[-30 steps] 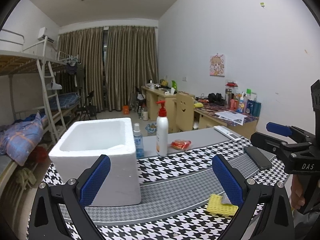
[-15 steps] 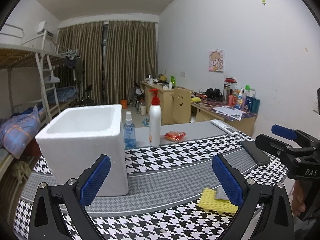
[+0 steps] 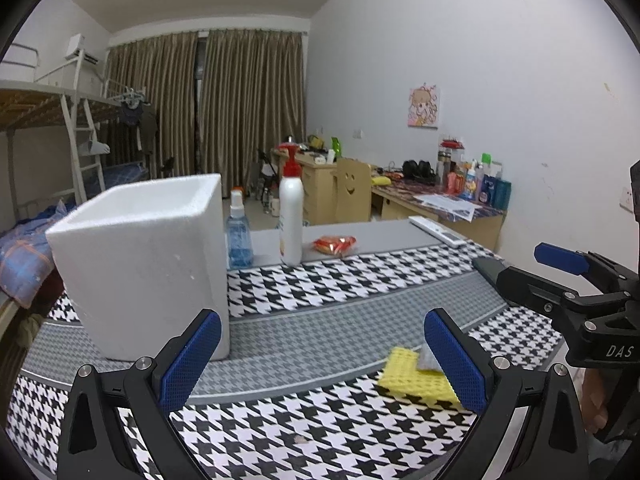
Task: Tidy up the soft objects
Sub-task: 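Lower the right tool onto the grey sock and close it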
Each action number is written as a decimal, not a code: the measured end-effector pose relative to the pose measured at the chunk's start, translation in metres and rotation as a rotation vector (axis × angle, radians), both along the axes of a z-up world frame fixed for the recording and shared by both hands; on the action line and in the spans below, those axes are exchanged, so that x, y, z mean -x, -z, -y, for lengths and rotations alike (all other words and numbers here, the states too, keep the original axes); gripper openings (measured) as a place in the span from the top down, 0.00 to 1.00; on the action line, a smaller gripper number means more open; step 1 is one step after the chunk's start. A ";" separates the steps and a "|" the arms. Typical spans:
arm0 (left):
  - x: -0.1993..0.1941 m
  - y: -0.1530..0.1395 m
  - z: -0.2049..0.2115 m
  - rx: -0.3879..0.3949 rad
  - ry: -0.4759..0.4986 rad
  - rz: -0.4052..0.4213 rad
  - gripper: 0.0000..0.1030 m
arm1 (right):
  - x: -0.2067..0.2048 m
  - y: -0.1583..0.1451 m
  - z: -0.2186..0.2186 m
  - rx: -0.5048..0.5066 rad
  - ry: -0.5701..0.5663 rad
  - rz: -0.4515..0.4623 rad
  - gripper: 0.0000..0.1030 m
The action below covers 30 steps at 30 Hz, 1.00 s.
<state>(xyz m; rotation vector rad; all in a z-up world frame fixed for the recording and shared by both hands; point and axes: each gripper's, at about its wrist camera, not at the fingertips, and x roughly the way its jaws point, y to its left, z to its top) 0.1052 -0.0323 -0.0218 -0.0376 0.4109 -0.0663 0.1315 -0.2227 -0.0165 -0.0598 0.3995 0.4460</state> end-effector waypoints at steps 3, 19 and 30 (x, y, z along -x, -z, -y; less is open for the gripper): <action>-0.002 0.004 0.002 0.007 0.014 -0.016 0.01 | 0.000 0.005 0.000 0.007 -0.001 -0.009 0.03; -0.016 0.027 0.018 0.011 0.088 -0.101 0.01 | -0.011 0.031 0.009 0.022 0.012 -0.099 0.03; -0.024 0.036 0.029 -0.004 0.123 -0.151 0.01 | -0.018 0.048 0.011 0.029 0.005 -0.168 0.03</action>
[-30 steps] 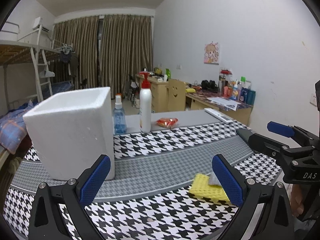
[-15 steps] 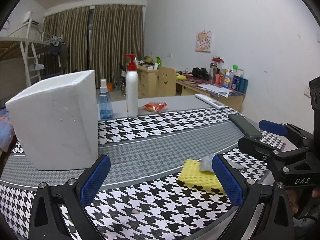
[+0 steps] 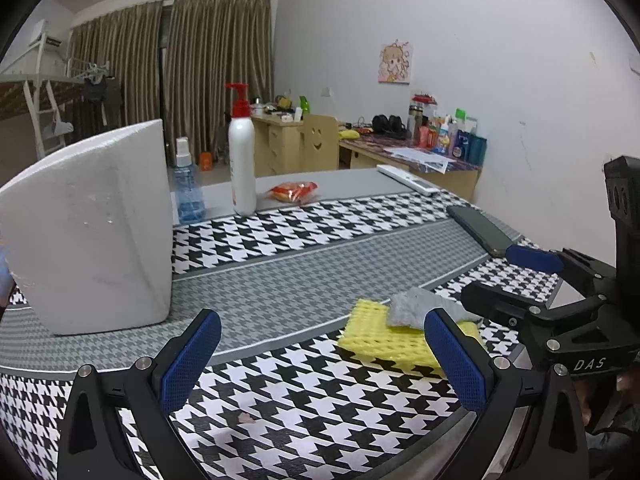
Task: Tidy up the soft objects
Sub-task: 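Lower the right tool onto the grey sock and close it, then lower the left tool onto the yellow foam net and close it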
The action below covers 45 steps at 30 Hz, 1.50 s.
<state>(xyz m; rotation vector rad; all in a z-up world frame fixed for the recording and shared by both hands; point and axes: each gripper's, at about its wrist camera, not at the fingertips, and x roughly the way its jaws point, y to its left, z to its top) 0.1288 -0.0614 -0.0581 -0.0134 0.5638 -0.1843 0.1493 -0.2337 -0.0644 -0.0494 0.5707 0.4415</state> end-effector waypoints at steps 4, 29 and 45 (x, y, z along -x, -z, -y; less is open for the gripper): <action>-0.003 0.005 0.003 -0.004 0.010 -0.022 0.01 | -0.003 0.005 0.000 0.005 -0.006 -0.022 0.03; -0.033 0.026 0.026 -0.015 0.115 -0.144 0.01 | -0.025 0.037 0.007 -0.052 -0.057 -0.211 0.69; -0.057 0.035 0.035 0.106 0.154 -0.261 0.31 | -0.025 0.042 0.016 -0.091 -0.066 -0.222 0.70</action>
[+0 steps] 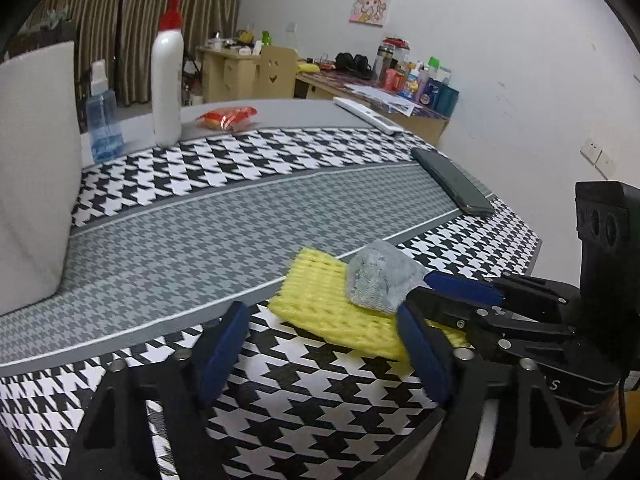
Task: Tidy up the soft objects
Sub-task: 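Lower the left tool onto the yellow foam net and close it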
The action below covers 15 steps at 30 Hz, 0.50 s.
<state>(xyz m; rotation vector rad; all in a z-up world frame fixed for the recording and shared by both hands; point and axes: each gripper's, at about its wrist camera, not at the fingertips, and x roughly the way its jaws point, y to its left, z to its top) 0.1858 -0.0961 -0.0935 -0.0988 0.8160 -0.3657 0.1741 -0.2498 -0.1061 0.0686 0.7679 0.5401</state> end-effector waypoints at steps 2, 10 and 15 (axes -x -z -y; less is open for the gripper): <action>-0.001 0.002 0.002 0.003 0.002 -0.015 0.39 | 0.000 0.000 0.002 -0.005 0.001 -0.001 0.70; -0.003 0.008 0.003 0.022 0.006 -0.050 0.59 | -0.002 0.001 0.009 -0.023 0.022 -0.005 0.70; -0.001 0.008 0.005 0.012 0.019 -0.044 0.76 | -0.002 -0.001 0.008 -0.008 0.033 0.001 0.70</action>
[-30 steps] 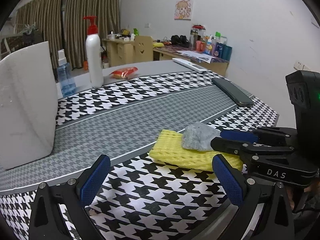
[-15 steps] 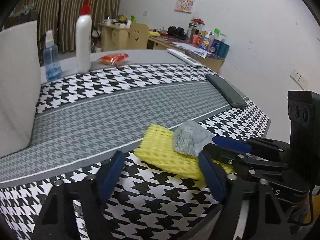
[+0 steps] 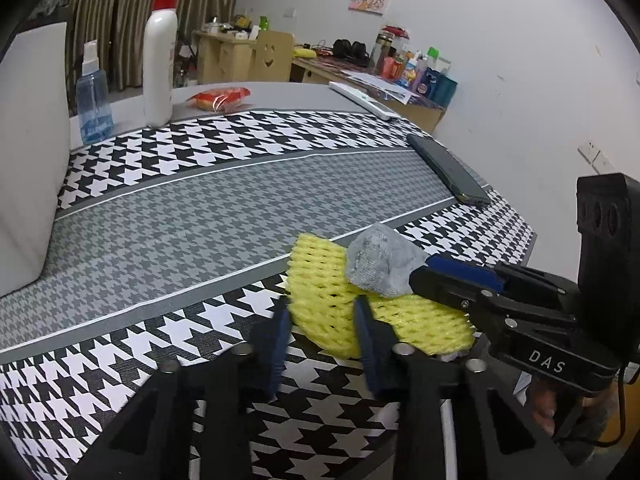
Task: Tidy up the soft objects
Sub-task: 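Lower the left tool onto the yellow foam net and close it, then lift the yellow net with the left tool while the right tool lifts the grey sock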
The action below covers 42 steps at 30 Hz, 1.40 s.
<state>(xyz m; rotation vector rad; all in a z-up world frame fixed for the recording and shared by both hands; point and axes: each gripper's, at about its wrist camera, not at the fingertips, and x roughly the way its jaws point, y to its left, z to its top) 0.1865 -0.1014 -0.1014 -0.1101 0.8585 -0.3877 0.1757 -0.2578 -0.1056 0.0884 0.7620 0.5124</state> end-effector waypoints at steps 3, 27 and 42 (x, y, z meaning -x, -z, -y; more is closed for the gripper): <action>0.001 -0.001 0.000 -0.010 0.000 0.009 0.85 | 0.001 -0.002 -0.002 0.020 0.009 0.017 0.70; 0.016 -0.020 -0.045 -0.053 -0.094 0.088 0.90 | -0.008 -0.004 0.004 0.054 0.058 0.001 0.91; 0.017 -0.022 -0.064 -0.042 -0.170 0.093 0.44 | -0.006 -0.013 0.006 0.060 0.081 0.054 0.42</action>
